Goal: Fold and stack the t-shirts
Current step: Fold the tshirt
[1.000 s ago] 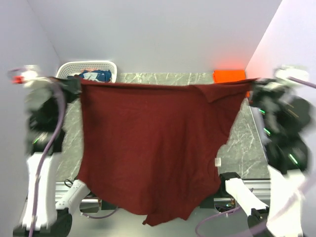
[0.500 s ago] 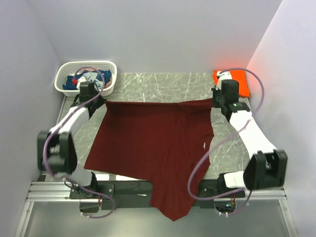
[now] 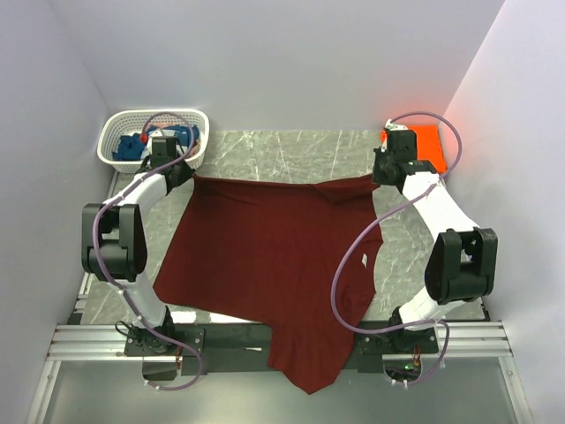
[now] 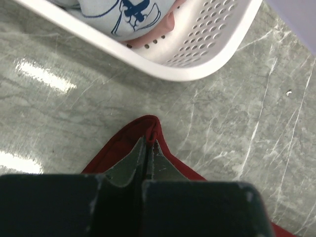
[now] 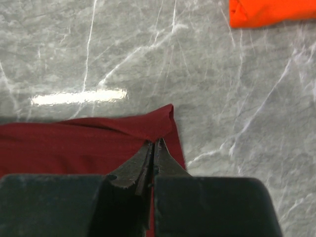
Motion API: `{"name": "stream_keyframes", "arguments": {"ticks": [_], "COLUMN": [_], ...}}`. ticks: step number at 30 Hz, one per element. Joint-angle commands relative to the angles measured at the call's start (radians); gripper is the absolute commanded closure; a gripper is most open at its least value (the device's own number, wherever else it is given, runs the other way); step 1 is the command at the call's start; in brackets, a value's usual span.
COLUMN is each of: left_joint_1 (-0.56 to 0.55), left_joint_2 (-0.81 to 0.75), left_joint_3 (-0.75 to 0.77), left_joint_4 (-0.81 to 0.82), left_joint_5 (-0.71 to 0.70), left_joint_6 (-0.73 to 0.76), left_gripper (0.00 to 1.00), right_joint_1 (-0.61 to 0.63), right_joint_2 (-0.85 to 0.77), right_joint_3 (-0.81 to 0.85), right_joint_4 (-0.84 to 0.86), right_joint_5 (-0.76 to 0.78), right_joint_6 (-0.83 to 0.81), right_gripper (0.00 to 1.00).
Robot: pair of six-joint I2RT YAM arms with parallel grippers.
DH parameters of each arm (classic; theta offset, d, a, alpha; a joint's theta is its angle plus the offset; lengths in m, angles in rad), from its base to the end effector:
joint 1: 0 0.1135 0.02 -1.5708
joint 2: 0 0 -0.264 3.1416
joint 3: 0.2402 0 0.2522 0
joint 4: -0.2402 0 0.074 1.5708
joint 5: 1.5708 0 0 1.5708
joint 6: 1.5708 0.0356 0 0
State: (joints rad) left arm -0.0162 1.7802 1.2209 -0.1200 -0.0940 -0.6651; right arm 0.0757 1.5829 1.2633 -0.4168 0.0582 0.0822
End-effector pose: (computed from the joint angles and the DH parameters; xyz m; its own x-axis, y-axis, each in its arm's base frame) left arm 0.3995 -0.0031 0.2239 -0.4592 -0.6070 -0.6486 -0.4324 0.7905 -0.4337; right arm 0.3549 0.0248 0.2839 -0.6701 0.0314 -0.7416 0.0226 0.9995 0.0219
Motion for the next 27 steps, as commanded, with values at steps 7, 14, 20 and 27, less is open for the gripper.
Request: {"name": "stream_keyframes", "arguments": {"ticks": [7,14,20,27], "left_joint_1": [0.009,0.009,0.009,0.009], "left_joint_2": [-0.130,-0.159,-0.171,-0.205], "left_joint_3": [-0.037,-0.050,-0.064,-0.093], "left_joint_4": [-0.072,-0.130,-0.170,-0.188], "left_joint_5": [-0.015,-0.032,-0.018,-0.009], "left_joint_6": [0.009,0.025,0.015,-0.007], "left_gripper": [0.96,0.96,0.96,0.96], "right_joint_1": [-0.008,-0.010,-0.010,-0.008], "right_joint_2": [-0.101,-0.182,-0.250,-0.299], "right_joint_3": [0.015,-0.048,-0.094,-0.154], "right_joint_4": [-0.260,-0.347,-0.382,-0.425], "right_joint_5": [-0.055,-0.055,-0.055,-0.083], "right_joint_6": [0.217,0.269,0.277,0.286], "right_gripper": [1.00,1.00,1.00,1.00]}}
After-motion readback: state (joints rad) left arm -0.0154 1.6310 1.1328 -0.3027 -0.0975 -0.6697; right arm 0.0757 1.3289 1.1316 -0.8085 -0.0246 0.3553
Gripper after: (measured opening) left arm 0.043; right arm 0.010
